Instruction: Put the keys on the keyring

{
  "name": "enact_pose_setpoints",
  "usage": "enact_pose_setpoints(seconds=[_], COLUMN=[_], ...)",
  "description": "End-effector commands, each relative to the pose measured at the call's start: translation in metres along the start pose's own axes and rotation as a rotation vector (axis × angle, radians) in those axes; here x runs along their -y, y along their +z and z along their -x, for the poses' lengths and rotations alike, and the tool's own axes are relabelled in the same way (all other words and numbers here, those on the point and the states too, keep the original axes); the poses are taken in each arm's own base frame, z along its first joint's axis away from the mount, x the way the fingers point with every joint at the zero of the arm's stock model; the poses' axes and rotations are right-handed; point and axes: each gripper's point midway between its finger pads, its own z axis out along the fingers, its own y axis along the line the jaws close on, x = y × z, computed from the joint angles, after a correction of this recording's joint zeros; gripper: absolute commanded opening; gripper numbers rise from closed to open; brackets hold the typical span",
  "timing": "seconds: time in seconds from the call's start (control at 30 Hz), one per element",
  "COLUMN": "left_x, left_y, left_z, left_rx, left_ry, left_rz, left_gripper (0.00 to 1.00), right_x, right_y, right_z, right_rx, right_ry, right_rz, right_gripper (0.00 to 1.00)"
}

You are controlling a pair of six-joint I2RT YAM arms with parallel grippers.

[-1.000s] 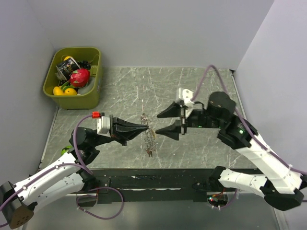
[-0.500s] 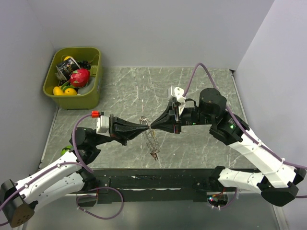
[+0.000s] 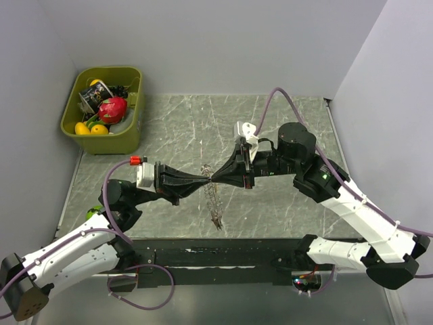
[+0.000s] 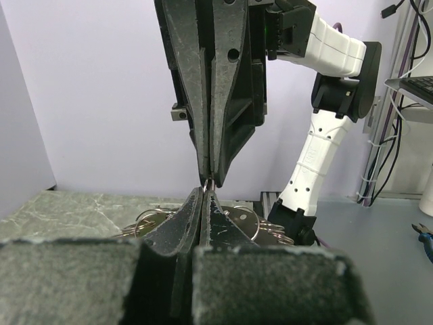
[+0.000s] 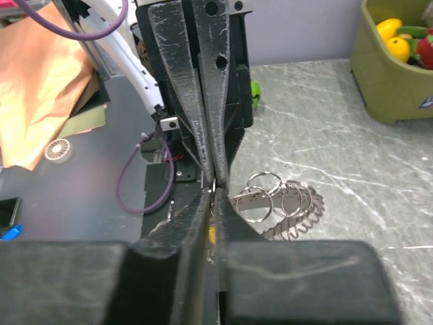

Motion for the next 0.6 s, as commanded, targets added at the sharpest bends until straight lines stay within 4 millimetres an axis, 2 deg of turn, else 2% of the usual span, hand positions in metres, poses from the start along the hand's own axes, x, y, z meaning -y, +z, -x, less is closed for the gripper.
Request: enact_pose_setpoints(seconds=[0.0, 0.23, 0.33, 0.37, 0.4, 0.43, 0.47, 0.5, 0.57], left_x=[0.013, 0.011, 0.006, 0.007, 0.005, 0.004, 0.003, 0.003, 0.001], left_y=[0.009, 0.012, 0.012, 0.013, 0.01, 0.009, 0.011, 0.005, 0.006], left_z=[0.043, 0.037, 0.026, 0.028, 0.014, 0.007, 0.012, -0.003, -0.003], left_rx=[0.11, 0.042, -0.056, -0.079, -0.153, -0.195, -0.215, -0.295, -0.337], left_ry=[0.061, 0.08, 0.096, 0.106, 0.078, 0.102, 0.117, 0.094, 0.134], left_rz=[-0.064, -0.064, -0.052, -0.061, -0.056, -0.064, -0.07, -0.077, -0.09], left_gripper=[0.01, 0.01, 0.01, 0.01, 0.01, 0.04, 0.06, 0.09, 0.16], right_x=[-0.001, 0.005, 0.007, 0.008, 0.008, 0.007, 0.005, 0.005, 0.004], right_y=[0.001, 0.0, -0.001, -0.002, -0.002, -0.002, -0.003, -0.002, -0.002], right_z=[0.01, 0.008, 0.006, 0.008, 0.004, 0.003, 0.004, 0.001, 0.002], right_rx=[0.009, -0.019, -0.039, -0.04, -0.057, -0.063, -0.065, -0.079, -0.083], right_ry=[-0.016, -0.004, -0.006, -0.014, -0.008, -0.01, -0.02, -0.011, -0.017], right_rz=[0.012, -0.025, -0.038, -0.039, -0.038, -0.028, -0.023, -0.017, -0.007], right_gripper=[0.0, 0.0, 0.0, 0.0, 0.0, 0.0, 0.0, 0.0, 0.0])
